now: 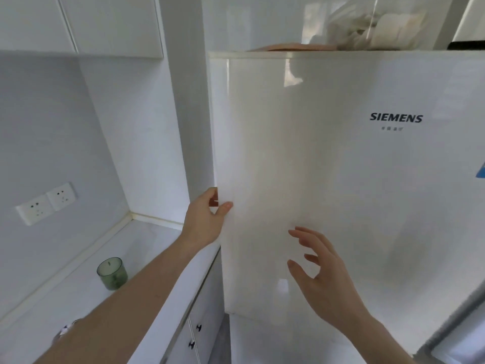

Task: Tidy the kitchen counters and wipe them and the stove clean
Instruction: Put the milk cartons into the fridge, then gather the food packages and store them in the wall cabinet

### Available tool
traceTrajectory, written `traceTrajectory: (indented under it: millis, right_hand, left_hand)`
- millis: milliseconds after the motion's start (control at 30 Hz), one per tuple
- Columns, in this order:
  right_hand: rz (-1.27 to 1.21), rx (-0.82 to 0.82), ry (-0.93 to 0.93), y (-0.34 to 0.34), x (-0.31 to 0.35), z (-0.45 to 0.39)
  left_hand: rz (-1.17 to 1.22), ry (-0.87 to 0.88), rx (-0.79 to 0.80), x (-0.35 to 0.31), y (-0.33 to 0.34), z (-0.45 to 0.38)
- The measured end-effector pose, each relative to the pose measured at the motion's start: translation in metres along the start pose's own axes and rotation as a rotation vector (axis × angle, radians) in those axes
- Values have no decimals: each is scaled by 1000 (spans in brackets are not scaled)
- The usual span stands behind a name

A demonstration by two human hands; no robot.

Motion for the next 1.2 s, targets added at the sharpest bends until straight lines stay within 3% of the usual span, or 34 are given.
traceTrajectory:
  millis: [400,767,967,1200]
  right_hand:
    - [-99,183,-38,8,-47,-61]
    - [-200,317,-58,51,-49,-72]
    - [-269,496,-26,110,-37,-48]
    - [-350,755,63,213,-19,16]
  left_hand:
    - [-60,-86,-303,6,21,-16]
    - [-218,-212,-202,28,17,-6]
    - [-358,-303,34,82,-2,97]
    - [-400,-563,-53,144,-108,263]
Point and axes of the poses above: each hand's wrist, its own z-axis away from the middle knuckle, its own y-axis out of the palm, x = y × z, the point moved 8 cm from there along -z, towards the middle knuckle, and after that the axes turned 9 degrees about -z, right-handed, at the moved point
